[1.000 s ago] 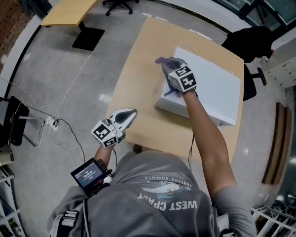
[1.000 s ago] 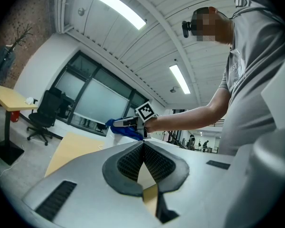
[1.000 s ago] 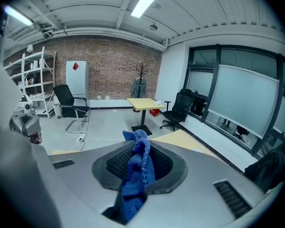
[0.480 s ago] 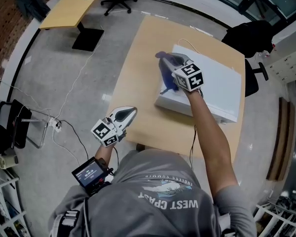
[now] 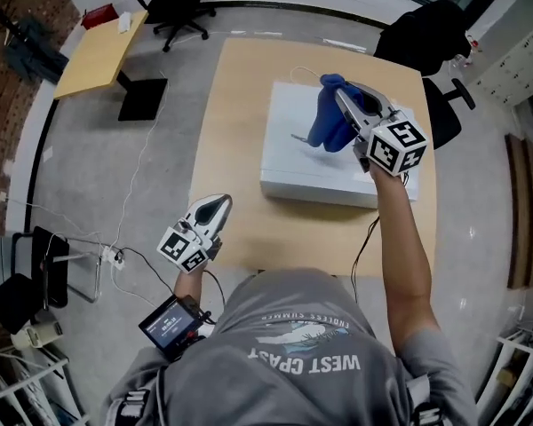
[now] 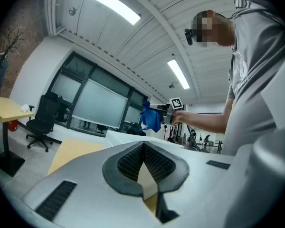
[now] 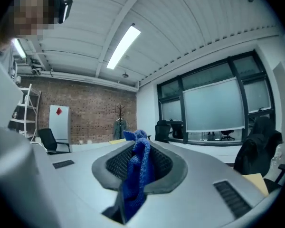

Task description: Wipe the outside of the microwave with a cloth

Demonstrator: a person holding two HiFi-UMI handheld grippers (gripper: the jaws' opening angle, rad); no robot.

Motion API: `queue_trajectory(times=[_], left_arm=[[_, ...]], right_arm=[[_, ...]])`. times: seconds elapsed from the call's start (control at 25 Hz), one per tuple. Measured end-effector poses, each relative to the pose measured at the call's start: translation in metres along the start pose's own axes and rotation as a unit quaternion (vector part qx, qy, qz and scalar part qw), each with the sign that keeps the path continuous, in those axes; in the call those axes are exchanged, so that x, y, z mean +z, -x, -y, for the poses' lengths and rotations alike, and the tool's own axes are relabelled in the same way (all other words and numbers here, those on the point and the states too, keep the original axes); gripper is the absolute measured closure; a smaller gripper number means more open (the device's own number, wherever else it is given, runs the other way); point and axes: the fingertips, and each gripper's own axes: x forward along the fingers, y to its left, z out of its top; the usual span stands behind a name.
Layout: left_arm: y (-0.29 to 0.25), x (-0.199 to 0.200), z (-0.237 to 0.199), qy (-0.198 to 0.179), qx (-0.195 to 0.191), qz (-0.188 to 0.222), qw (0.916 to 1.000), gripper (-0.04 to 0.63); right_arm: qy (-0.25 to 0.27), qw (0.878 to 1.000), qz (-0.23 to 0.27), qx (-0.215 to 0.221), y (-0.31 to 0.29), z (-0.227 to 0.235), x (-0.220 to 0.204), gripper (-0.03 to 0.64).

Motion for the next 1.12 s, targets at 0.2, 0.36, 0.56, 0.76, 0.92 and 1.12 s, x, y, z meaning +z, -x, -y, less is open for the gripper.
queue_trajectory(times=[0.2,0.36,0.56,0.76,0.92,1.12], left_arm=[[-0.026,0.006,0.009,-0.006,0.018,0.0,0.9998,0.574],[-0.039,0.008,0.018,-0.01,0.03,-0.008,0.9995,0.574],[-0.059,0.005,0.034,-0.012,0.045,-0.03,0.9985,0.573],[-0.079,0.003,0.049,-0.01,0.055,-0.045,0.9974,0.573],[-0.092,-0.003,0.058,-0.008,0.065,-0.054,0.9964,0.573],[-0.106,-0.01,0.069,-0.005,0.077,-0.063,0.995,0.572]], right_arm=[[-0.012,0.997,0.029,-0.068,0.088,0.083,0.013,0.548],[-0.027,0.99,0.028,-0.134,0.156,0.15,-0.003,0.548],[-0.047,0.982,0.006,-0.183,0.213,0.213,-0.043,0.548],[-0.071,0.98,-0.022,-0.185,0.231,0.241,-0.092,0.548],[-0.095,0.98,-0.041,-0.173,0.235,0.251,-0.135,0.548],[-0.123,0.979,-0.06,-0.153,0.238,0.254,-0.178,0.548]])
